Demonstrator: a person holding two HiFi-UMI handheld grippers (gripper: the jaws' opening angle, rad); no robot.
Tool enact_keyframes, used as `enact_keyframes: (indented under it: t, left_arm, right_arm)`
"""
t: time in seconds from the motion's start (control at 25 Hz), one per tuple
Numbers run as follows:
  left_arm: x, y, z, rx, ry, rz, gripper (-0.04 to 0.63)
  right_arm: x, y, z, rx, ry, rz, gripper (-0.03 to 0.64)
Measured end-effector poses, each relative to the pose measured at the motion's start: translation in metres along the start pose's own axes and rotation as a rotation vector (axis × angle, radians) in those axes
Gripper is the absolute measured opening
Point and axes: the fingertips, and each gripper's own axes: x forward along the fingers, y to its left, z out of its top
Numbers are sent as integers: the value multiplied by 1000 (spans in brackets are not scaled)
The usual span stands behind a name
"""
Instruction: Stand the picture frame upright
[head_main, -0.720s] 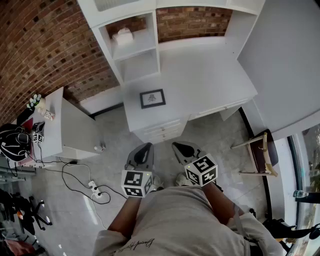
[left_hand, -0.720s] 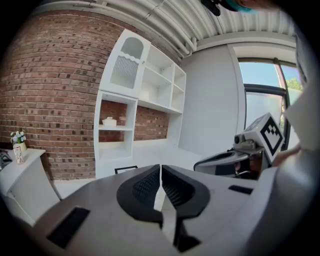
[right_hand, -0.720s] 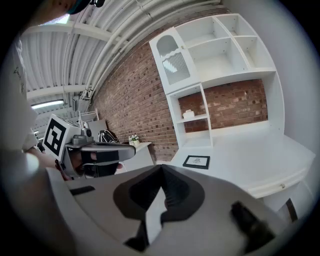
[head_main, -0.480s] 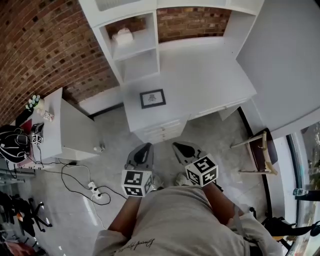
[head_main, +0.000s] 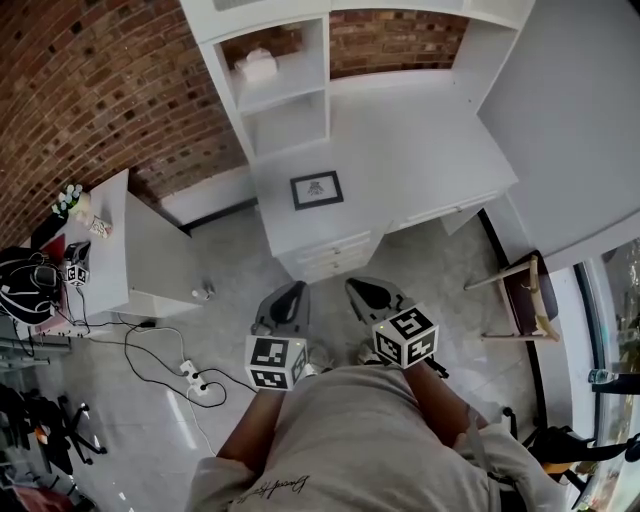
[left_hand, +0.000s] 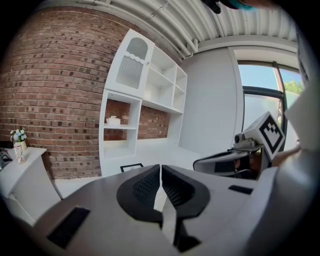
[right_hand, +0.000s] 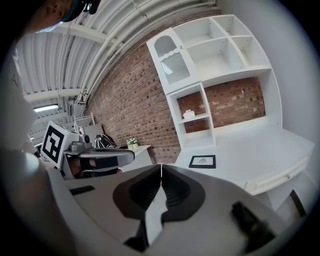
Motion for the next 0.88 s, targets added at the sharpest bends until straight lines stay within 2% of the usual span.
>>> enact_keyframes:
  t: [0.4, 0.68, 0.88]
  left_arm:
    - [-18, 24, -10, -16, 3, -25, 23]
    - [-9, 24, -15, -13, 19, -57, 23]
    - [9, 35, -12, -8, 32, -47, 23]
  right_arm:
    - [12, 19, -7, 13, 0, -46, 29]
    - [18, 14, -13, 34, 10, -62, 29]
    - [33, -3, -11, 49, 18, -60, 29]
